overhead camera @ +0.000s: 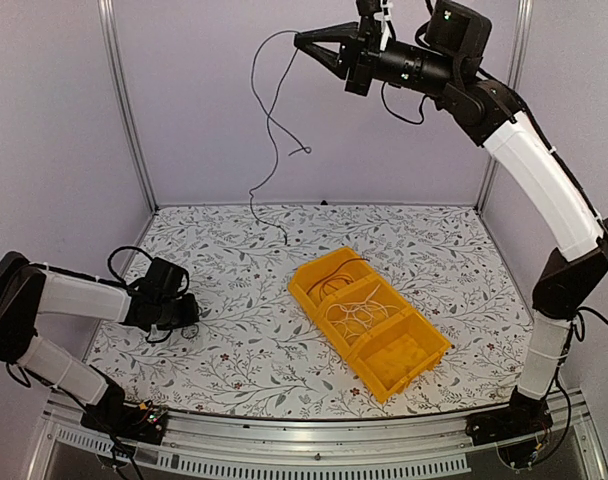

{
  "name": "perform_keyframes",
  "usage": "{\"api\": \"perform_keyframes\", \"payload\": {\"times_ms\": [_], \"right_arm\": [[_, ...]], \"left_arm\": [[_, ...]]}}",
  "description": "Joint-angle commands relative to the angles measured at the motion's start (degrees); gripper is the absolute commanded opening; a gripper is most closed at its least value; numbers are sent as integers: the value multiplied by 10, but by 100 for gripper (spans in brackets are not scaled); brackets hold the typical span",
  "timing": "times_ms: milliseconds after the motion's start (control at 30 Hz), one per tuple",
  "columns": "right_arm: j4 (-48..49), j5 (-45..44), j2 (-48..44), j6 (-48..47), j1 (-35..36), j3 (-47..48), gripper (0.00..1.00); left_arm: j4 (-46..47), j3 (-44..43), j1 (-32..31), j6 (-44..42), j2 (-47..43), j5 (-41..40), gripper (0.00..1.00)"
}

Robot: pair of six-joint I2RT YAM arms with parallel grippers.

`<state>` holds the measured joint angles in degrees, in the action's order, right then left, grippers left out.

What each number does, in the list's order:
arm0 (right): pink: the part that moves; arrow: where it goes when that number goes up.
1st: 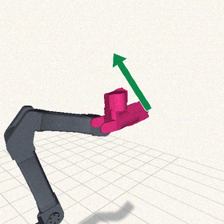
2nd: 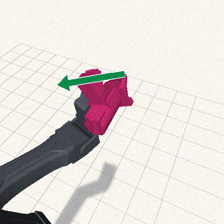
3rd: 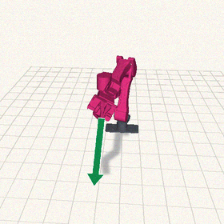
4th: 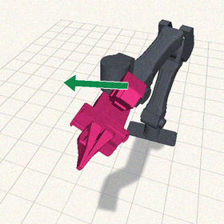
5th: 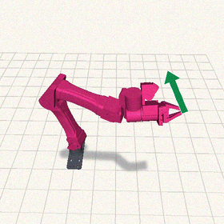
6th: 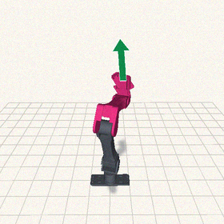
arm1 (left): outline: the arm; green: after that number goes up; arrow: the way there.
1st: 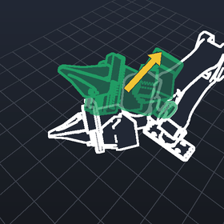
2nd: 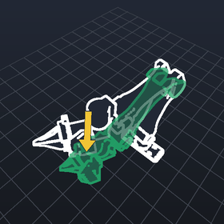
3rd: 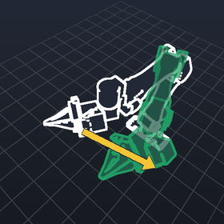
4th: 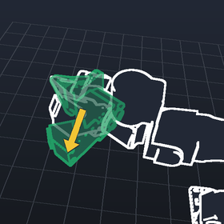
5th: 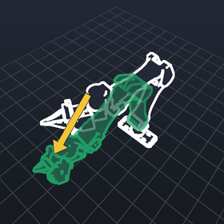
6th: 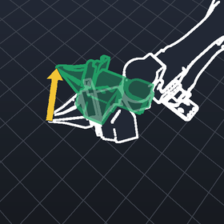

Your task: Untangle the cables

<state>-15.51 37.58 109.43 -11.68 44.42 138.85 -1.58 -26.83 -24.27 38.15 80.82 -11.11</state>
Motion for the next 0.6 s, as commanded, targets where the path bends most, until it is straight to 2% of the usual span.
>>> {"api": "perform_keyframes", "payload": {"times_ms": [0,100,167,233,300,467,567], "right_arm": [[30,-26,-9,14,1,2,0],[8,-34,-15,-8,1,-12,0],[3,-41,-25,-22,1,-38,0],[-4,-45,-41,-41,2,-66,0],[-9,-52,-61,-54,1,-93,0],[-32,-63,-105,-86,-2,-152,0],[-56,-61,-136,-102,-3,-195,0]], "left_arm": [[0,-6,11,4,15,2,0],[-8,-24,13,0,24,12,0],[-13,-37,12,-3,25,19,6],[-17,-50,12,-6,24,24,21],[-21,-61,13,-8,25,27,31],[-52,-94,13,-11,35,29,40],[-54,-105,12,-13,32,38,42]]}}
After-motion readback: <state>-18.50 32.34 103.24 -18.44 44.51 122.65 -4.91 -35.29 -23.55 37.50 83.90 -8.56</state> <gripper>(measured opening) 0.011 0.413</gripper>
